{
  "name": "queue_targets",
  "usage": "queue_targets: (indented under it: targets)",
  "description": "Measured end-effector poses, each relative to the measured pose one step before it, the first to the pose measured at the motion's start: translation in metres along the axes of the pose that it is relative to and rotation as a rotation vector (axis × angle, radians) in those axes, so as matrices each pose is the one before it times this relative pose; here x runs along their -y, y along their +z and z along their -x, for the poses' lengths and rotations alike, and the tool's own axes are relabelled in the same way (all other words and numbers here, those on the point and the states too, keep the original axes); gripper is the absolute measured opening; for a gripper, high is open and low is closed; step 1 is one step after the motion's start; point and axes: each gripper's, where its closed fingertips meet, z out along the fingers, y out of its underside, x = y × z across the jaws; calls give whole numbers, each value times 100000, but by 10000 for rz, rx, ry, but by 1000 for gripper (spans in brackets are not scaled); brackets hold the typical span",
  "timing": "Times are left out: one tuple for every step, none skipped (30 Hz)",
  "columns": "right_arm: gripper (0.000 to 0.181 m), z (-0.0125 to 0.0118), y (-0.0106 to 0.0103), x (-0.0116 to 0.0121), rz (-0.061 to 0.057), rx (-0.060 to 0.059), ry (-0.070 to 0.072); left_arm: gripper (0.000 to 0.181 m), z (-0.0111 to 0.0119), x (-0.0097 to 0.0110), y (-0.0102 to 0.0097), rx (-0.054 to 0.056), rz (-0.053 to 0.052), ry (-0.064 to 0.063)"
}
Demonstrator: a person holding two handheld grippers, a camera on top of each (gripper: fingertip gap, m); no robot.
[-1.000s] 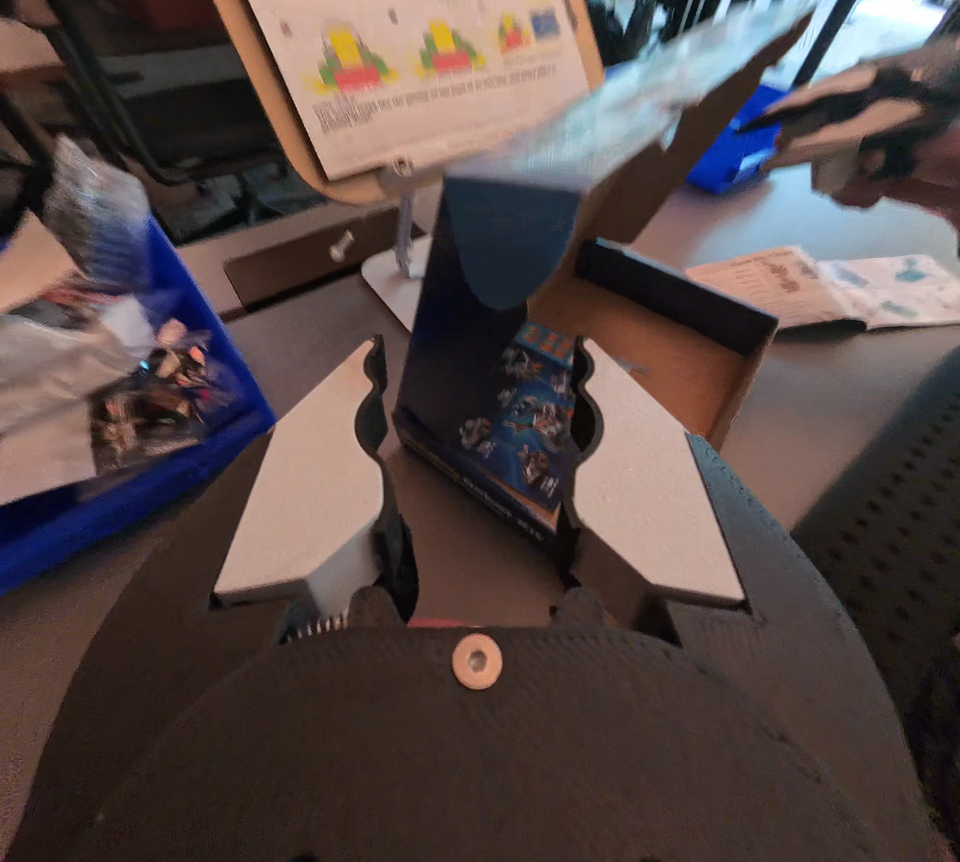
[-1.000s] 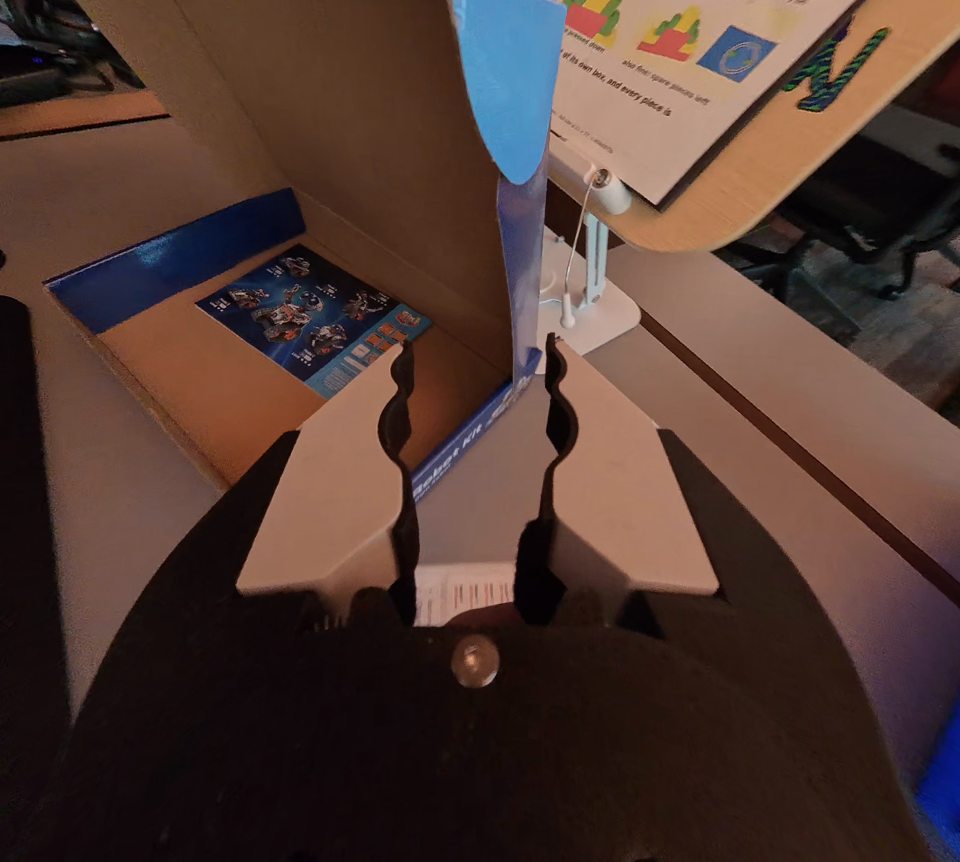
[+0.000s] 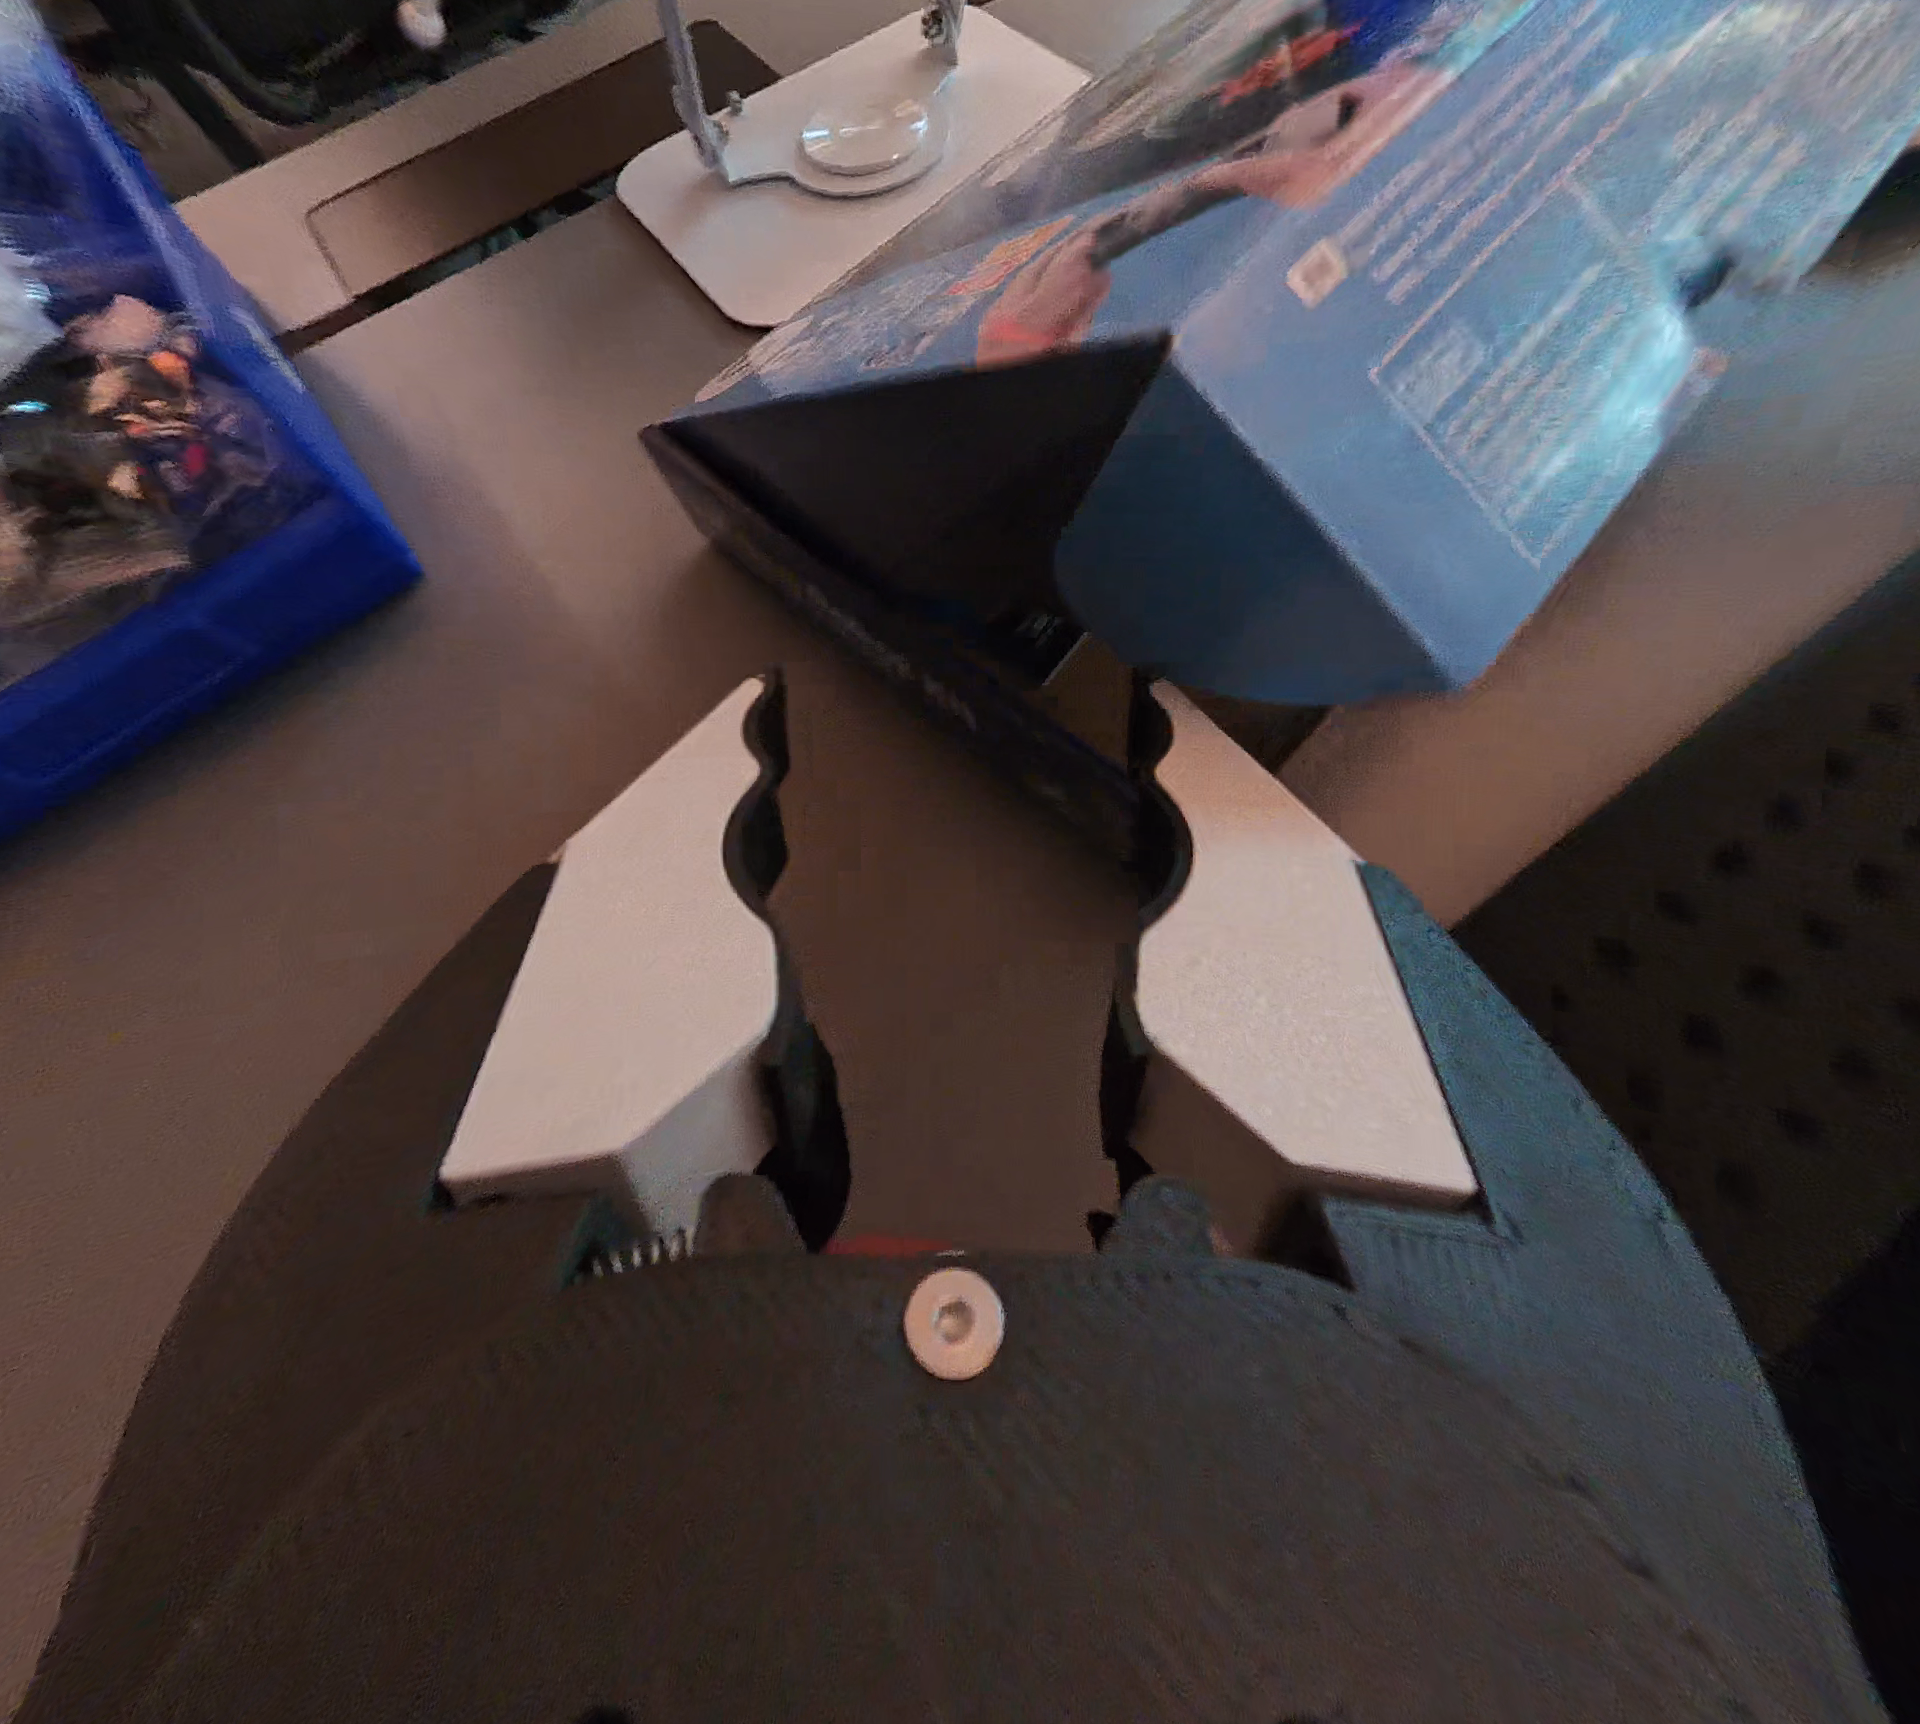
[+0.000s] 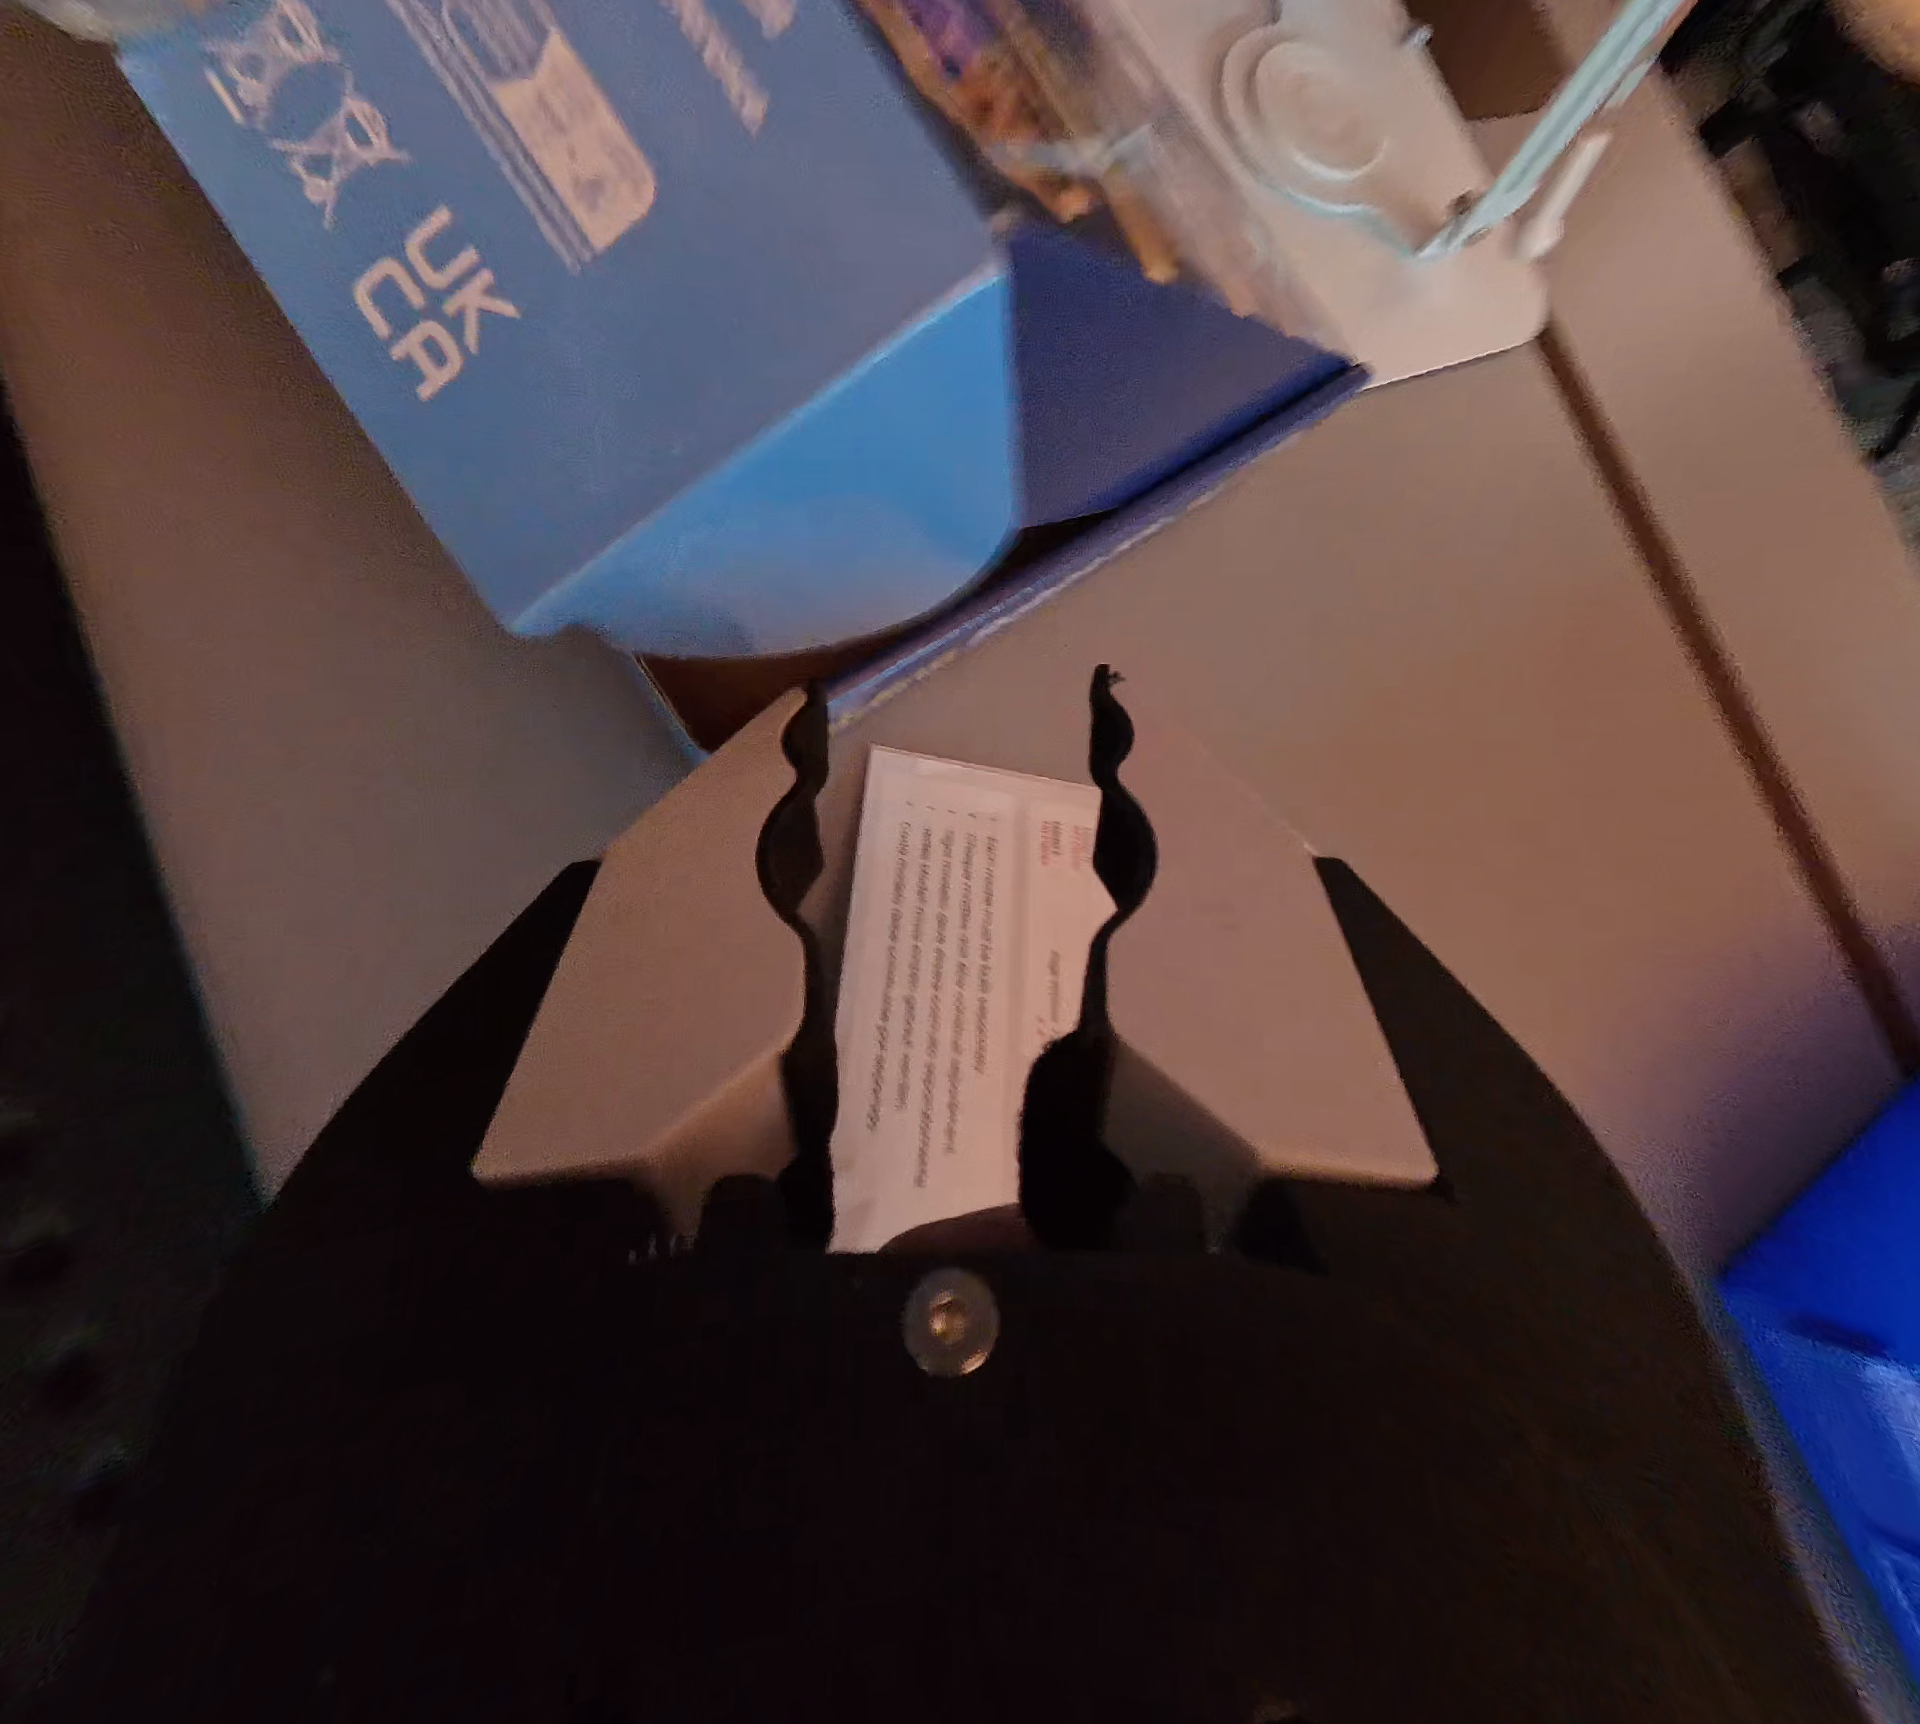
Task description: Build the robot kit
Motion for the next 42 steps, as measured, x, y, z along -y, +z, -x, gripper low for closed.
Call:
queue_targets:
  targets:
    - [53, -117, -1014, 564, -613, -244, -251, 70, -118, -208, -653, 339, -43, 432]
    - [56, 263, -859, 685, -559, -2, -222, 75, -636, 11, -471, 110, -54, 503]
    - [58, 384, -531, 481, -280, 87, -210, 76, -707, 208, -251, 85, -75, 490]
    - [61, 214, -213, 395, -103, -25, -274, 72, -240, 341, -64, 414, -85, 579]
    - [63, 277, 46, 405, -56, -13, -398, 70, -207, 339, 50, 429, -49, 702]
    - [73, 417, 222, 441, -47, 40, -483, 70, -417, 251, 75, 223, -4, 716]
    - [76, 234, 284, 521, -79, -89, -489, 71, -321, 307, 62, 190, -45, 615]
    - [74, 68, 309, 408, -12, -192, -439, 74, -528, 268, 38, -56, -68, 434]
    - [79, 14, 310, 15, 187, -191, -397, 73, -228, 127, -4, 11, -9, 253]
    - [83, -148, 236, -259, 273, -243, -393, 73, 354, 131, -74, 269, -41, 124]
    - [76, -232, 81, -241, 163, -264, -314, 75, 230, -65, -69, 85, 54, -80]
    - [66, -128, -17, -144, 54, -159, -153, 77, -51, -132, -119, -93, 70, -91]
    - [62, 30, -76, -80, 6, -39, -43, 76, 37, 185, -238, 134, -163, 185]
    - [60, 159, -132, -118, 33, 34, -19, 73, -315, 88, -256, -45, -95, 178]
    - [59, 298, -146, -124, 57, 85, -47, 72, -545, -402, -138, -279, 226, -16]
    - [59, 423, -94, -75, 50, 74, -113, 71, -480, -469, -113, -224, 210, -16]
    - [59, 582, 19, -258, 179, 72, -216, 61, -661, -521, -66, -302, 143, 72]
    - [58, 856, 139, -513, 349, 132, -333, 56, -800, -750, 61, -350, 225, 81]
    - [58, 963, 213, -514, 324, 147, -326, 53, -944, -732, 76, -372, 199, 137]
    - [58, 883, 254, -302, 170, 152, -130, 48, -746, -692, 54, -254, 223, 123]
    - [58, 867, 308, -224, 105, 227, 47, 44, -698, -613, 87, -282, 246, 34]
    - [58, 822, 404, -298, 165, 206, 5, 43, -664, -294, 185, -242, 144, 60]
    - [58, 717, 514, -424, 273, 115, -135, 44, -381, -120, 246, -32, 130, 169]
    - [58, 700, 579, -454, 301, 138, -129, 48, -8, -138, 241, 180, 208, 205]
    - [58, 381, 443, -234, 117, 16, -23, 54, 335, -150, 115, 306, 187, 144]
    - [58, -1, 137, 54, -89, -94, 91, 56, 536, 62, -25, 361, -10, -31]
    - [58, -5, -65, 153, -140, 39, 229, 57, 335, 98, -34, 226, -82, -194]
    - [57, -104, -126, 184, -121, 20, 213, 62, -186, 8, 79, -21, -29, -185]
    - [56, -238, -78, 113, -56, -107, 79, 62, -165, -189, 202, 130, 83, 90]
    - [56, -270, 53, 1, 26, -109, 111, 63, 179, -165, 284, 423, 75, 307]
    - [56, -299, 183, -96, 112, -93, 158, 63, 112, -185, 323, 295, 116, 182]
    - [56, -474, 291, -154, 188, -239, 50, 64, -331, -65, 238, -185, 53, -72]
    - [55, -415, 344, -183, 245, -231, 21, 66, 185, 115, 123, -27, -52, -235]
    - [51, 30, 404, -98, 188, 15, 89, 67, 430, 13, 83, 91, 1, -154]
    - [51, 248, 417, -51, 79, 139, 129, 67, 227, -196, 99, 14, 93, 6]
    - [52, 101, 320, -136, 52, 66, 177, 71, 376, -166, 55, 172, 24, 80]
    - [54, -68, 90, -84, -42, -46, 136, 68, 443, 32, -118, 287, -109, 10]
    - [56, -66, -188, 84, -181, -77, 7, 66, 86, 52, -213, 81, -106, -40]
    - [58, -116, -326, 132, -218, -132, -62, 66, 41, 42, -277, 120, -55, 77]
    - [58, -249, -361, 88, -159, -235, -137, 65, 202, 58, -268, 317, -46, 298]
    - [57, -154, -379, 236, -202, -215, -250, 64, -50, 83, -201, 206, 9, 431]
    - [58, -24, -371, 467, -301, -178, -321, 65, -237, 404, -215, 161, -85, 563]
